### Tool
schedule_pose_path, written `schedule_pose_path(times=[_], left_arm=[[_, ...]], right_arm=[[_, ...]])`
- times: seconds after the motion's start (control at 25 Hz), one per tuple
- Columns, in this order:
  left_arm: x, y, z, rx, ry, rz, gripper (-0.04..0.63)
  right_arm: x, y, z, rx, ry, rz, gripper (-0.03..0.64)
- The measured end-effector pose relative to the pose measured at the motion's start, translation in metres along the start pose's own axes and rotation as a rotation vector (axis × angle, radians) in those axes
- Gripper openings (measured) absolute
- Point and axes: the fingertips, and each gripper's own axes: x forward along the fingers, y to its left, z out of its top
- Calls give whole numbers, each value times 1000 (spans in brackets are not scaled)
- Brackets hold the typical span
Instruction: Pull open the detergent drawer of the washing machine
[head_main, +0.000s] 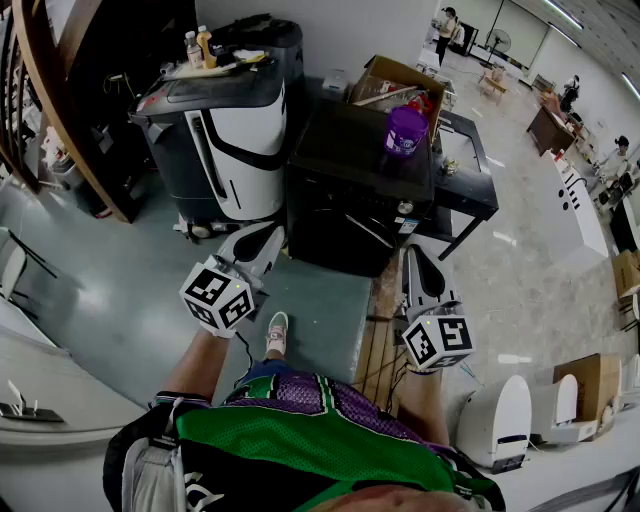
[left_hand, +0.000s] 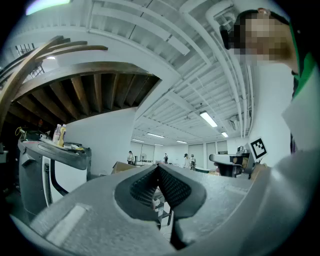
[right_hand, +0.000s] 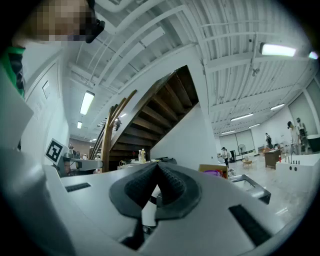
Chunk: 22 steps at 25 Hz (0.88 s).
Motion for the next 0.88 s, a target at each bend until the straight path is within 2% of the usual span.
schedule_pose_path(times=[0.56, 0.88], left_arm=[[13, 1, -2, 2, -2, 0, 17], [7, 14, 2, 12, 9, 29, 17]], right_arm=[[9, -6, -3, 2, 5, 4, 0], [22, 12, -2, 14, -8, 73, 0]])
